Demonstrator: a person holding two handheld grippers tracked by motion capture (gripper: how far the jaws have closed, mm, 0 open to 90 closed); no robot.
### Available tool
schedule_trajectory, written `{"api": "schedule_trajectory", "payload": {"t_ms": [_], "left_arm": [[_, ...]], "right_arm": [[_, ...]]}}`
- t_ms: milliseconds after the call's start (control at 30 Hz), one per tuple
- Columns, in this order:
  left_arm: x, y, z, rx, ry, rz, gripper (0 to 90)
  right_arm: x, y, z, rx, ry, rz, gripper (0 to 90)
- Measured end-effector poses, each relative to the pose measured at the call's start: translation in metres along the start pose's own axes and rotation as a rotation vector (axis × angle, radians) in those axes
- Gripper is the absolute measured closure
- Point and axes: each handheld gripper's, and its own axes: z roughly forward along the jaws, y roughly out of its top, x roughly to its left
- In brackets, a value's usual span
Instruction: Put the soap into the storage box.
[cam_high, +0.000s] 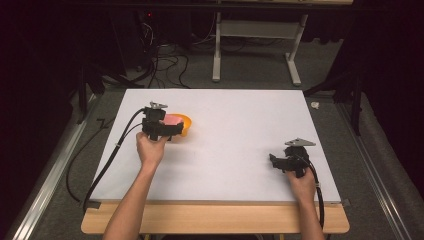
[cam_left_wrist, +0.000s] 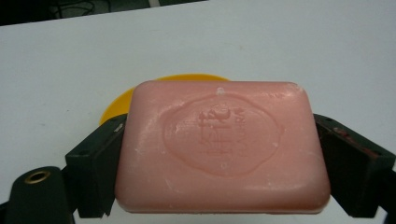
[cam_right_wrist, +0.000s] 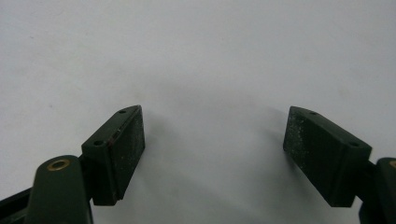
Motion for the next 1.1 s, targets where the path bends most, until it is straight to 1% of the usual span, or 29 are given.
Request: {"api": "schedule_trajectory", "payload": {"t_ms": [100, 267, 333, 500, 567, 767, 1100], "left_arm": [[0.000, 0.003, 0.003, 0.013, 0.013, 0.008, 13.6], [-0.001, 0.008, 0.007, 0.020, 0.025, 0.013, 13.6], [-0.001, 0.010, 0.009, 0.022, 0.022, 0.010, 13.6], [-0.001, 0.015, 0.014, 0.031, 0.033, 0.004, 13.6], [0.000, 0.016, 0.017, 0.038, 0.032, -0.003, 13.6], [0.002, 0.018, 0.028, 0.060, 0.049, -0.015, 13.6], [0.008, 0.017, 0.047, 0.101, 0.071, -0.052, 13.6]], "right_arm": [[0.000, 0.000, 0.000, 0.000, 0.000, 0.000, 21.2], [0.000, 0.000, 0.000, 0.000, 0.000, 0.000, 21.2], [0.000, 0.000, 0.000, 0.000, 0.000, 0.000, 21.2], [0.000, 0.000, 0.000, 0.001, 0.001, 0.001, 21.2], [0.000, 0.000, 0.000, -0.001, 0.000, 0.002, 21.2], [0.000, 0.000, 0.000, 0.000, 0.000, 0.002, 21.2], [0.000, 0.000, 0.000, 0.000, 0.000, 0.003, 21.2]]}}
